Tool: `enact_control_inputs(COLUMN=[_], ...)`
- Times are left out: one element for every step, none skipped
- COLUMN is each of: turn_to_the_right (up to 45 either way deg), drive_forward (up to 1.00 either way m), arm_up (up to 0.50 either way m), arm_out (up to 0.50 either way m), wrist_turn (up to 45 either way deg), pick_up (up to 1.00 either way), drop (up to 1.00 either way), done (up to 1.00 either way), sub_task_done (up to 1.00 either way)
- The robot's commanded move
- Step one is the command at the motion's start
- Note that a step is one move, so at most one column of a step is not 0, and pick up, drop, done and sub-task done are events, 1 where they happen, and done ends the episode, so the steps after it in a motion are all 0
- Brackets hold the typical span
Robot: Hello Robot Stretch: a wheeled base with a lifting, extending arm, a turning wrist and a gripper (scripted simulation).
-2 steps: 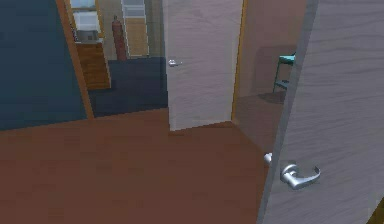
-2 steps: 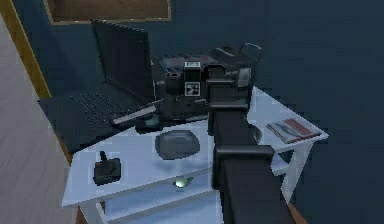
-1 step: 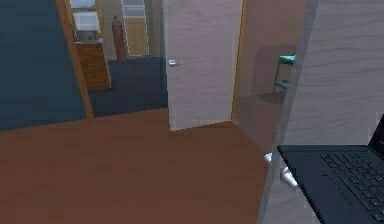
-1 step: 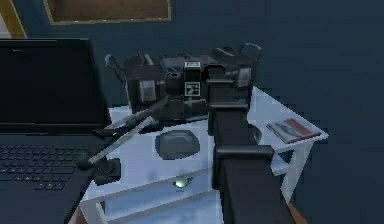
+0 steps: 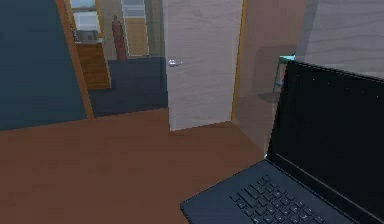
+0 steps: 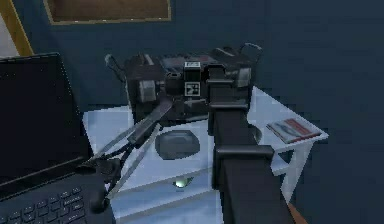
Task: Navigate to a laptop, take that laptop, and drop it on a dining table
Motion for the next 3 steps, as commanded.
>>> enact_control_inputs(turn_to_the_right=[0.0,45.0,24.0], drive_forward=[0.00,0.00,0.00], arm_up=[0.00,0.00,0.00], arm_out=[-0.28,0.00,0.00], wrist_turn=[0.0,0.0,0.0], pick_up=[0.00,0.00,0.00], drop=[0.00,0.00,0.00], done=[0.00,0.00,0.00], sub_task_done=[0.00,0.00,0.00])
